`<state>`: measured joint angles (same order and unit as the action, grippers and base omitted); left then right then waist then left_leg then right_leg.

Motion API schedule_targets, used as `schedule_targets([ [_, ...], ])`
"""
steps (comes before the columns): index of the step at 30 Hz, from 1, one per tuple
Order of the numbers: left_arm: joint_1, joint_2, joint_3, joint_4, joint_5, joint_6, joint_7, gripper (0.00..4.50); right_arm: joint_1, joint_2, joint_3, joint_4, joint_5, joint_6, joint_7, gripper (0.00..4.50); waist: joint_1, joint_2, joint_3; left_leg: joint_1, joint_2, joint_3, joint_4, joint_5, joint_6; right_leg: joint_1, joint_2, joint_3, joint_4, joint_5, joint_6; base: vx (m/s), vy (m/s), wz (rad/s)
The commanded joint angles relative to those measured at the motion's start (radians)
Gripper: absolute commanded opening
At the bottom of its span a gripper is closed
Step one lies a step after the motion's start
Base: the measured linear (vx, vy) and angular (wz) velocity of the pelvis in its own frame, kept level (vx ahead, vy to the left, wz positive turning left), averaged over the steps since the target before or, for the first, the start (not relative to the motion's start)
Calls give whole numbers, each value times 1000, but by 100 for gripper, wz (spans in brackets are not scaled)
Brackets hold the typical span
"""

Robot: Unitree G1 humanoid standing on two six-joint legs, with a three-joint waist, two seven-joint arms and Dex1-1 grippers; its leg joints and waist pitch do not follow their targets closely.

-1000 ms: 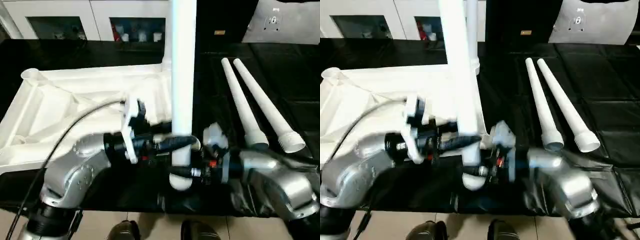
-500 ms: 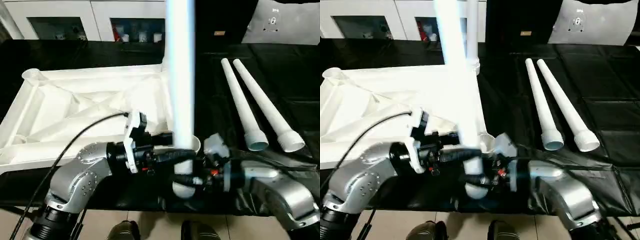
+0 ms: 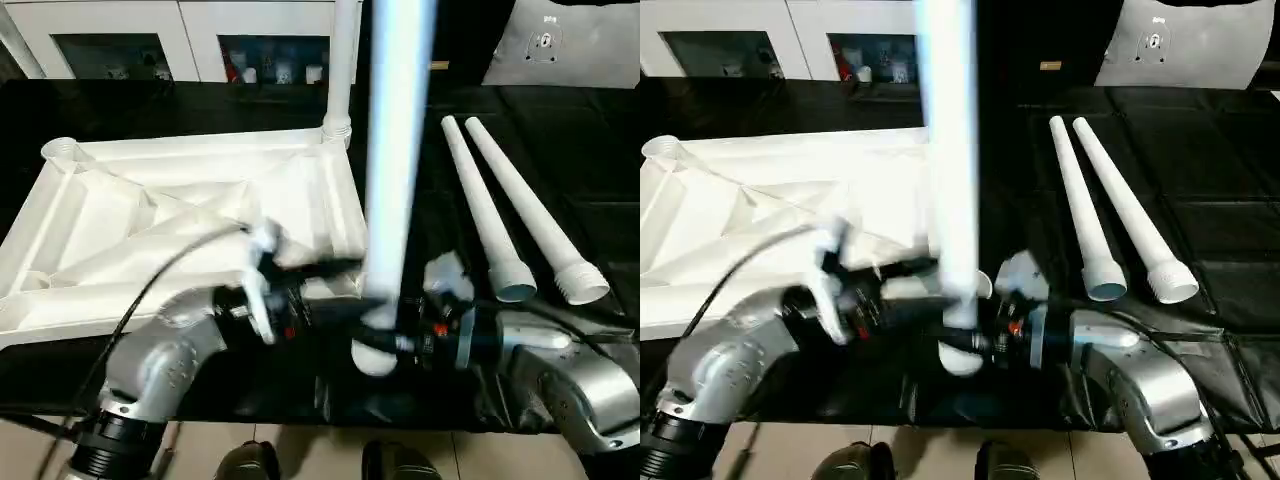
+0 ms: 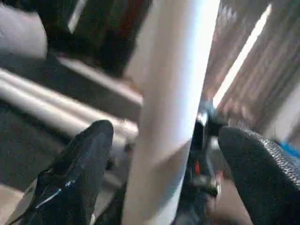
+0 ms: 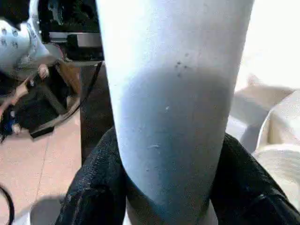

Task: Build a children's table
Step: Pick table leg

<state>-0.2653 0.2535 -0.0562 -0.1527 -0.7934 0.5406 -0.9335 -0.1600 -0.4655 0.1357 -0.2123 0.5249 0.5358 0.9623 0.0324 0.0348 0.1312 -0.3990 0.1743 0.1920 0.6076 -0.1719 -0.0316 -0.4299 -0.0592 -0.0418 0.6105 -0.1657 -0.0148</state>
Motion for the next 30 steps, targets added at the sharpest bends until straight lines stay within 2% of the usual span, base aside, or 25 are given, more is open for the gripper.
schedule_targets([
  [1,2,-20,68,-17,-79,9,50,439,-22,10,-28,-36,28,6,-18,192,1,-1,-73,22,44,-23,-70,-234,45,55,-64,42,-90,-353,-189,0,0,0],
  [2,1,-27,81,-16,-94,9,60,439,-24,12,-29,-35,26,3,-21,192,2,-5,-74,22,42,-24,-70,-238,44,56,-64,40,-92,-356,-189,0,0,0],
  [3,-6,-39,104,-9,-113,10,86,439,-30,17,-30,-33,20,-2,-30,192,3,1,-72,23,43,-26,-72,-244,43,55,-63,40,-91,-367,-181,0,0,0],
  [4,-13,-47,118,-3,-114,11,103,439,-35,21,-29,-32,16,-6,-39,192,1,-1,-72,24,44,-25,-72,-246,43,54,-62,40,-94,-368,-177,0,0,0],
  [8,-55,-41,83,18,25,-19,154,439,-56,47,-22,-39,-3,-17,-78,192,1,-1,-71,29,44,-26,-74,-254,38,50,-62,42,-98,-399,-146,0,0,0],
  [10,-89,-28,33,35,133,-16,236,439,-72,64,-19,-38,-28,-27,-113,192,2,1,-71,28,47,-29,-77,-256,31,50,-61,42,-97,-392,-138,0,0,0],
  [12,-105,-5,-32,20,203,-11,249,439,-87,79,-19,-28,-50,-35,-147,192,1,1,-73,27,47,-32,-79,-246,24,52,-64,42,-92,-377,-130,0,0,0],
  [14,-119,-3,-73,-15,222,-8,258,439,-103,87,-17,-9,-77,-54,-180,192,2,0,-75,26,48,-30,-78,-232,21,53,-67,45,-91,-350,-145,0,0,0],
  [15,-125,-8,-79,-36,215,-2,260,439,-107,88,-16,-4,-83,-57,-187,192,1,4,-75,24,45,-28,-76,-223,22,55,-65,44,-89,-317,-157,0,0,0],
  [18,-137,-11,-101,-95,215,7,251,439,-114,91,-18,10,-102,-62,-210,192,2,1,-78,20,43,-26,-72,-194,39,60,-66,44,-83,-253,-186,0,0,0],
  [21,-147,-5,-135,-130,245,7,250,439,-122,90,-17,32,-140,-54,-246,191,2,2,-76,21,43,-26,-72,-184,44,59,-65,42,-86,-270,-185,0,0,0],
  [23,-151,8,-171,-132,296,-11,253,439,-133,93,-22,50,-153,-45,-270,191,1,1,-75,21,43,-26,-73,-187,43,59,-66,43,-87,-284,-184,0,0,0],
  [24,-152,24,-210,-120,361,-46,261,439,-146,103,-33,59,-146,-31,-289,191,2,3,-73,23,46,-27,-74,-194,45,55,-63,43,-89,-286,-182,0,0,0],
  [26,-152,22,-210,-109,374,-53,272,439,-150,112,-40,58,-139,-34,-296,191,2,5,-76,21,45,-27,-74,-198,40,59,-64,42,-86,-273,-174,0,0,0],
  [27,-154,14,-193,-89,380,-59,294,439,-153,127,-53,55,-132,-46,-307,191,-1,9,-72,20,44,-26,-75,-202,37,57,-63,42,-86,-271,-176,0,0,0],
  [28,-156,7,-175,-72,385,-62,310,439,-156,141,-67,54,-123,-61,-316,191,-3,4,-73,19,42,-26,-74,-213,33,59,-64,41,-87,-283,-174,0,0,0],
  [29,-157,8,-160,-55,388,-66,318,439,-160,154,-81,57,-123,-69,-341,191,-3,4,-73,19,42,-26,-74,-213,33,59,-64,41,-87,-283,-174,0,0,0],
  [30,-159,24,-133,-25,389,-78,312,439,-166,158,-96,60,-134,-46,-384,191,-5,5,-71,19,38,-26,-74,-214,29,56,-63,40,-91,-314,-162,0,0,0],
])
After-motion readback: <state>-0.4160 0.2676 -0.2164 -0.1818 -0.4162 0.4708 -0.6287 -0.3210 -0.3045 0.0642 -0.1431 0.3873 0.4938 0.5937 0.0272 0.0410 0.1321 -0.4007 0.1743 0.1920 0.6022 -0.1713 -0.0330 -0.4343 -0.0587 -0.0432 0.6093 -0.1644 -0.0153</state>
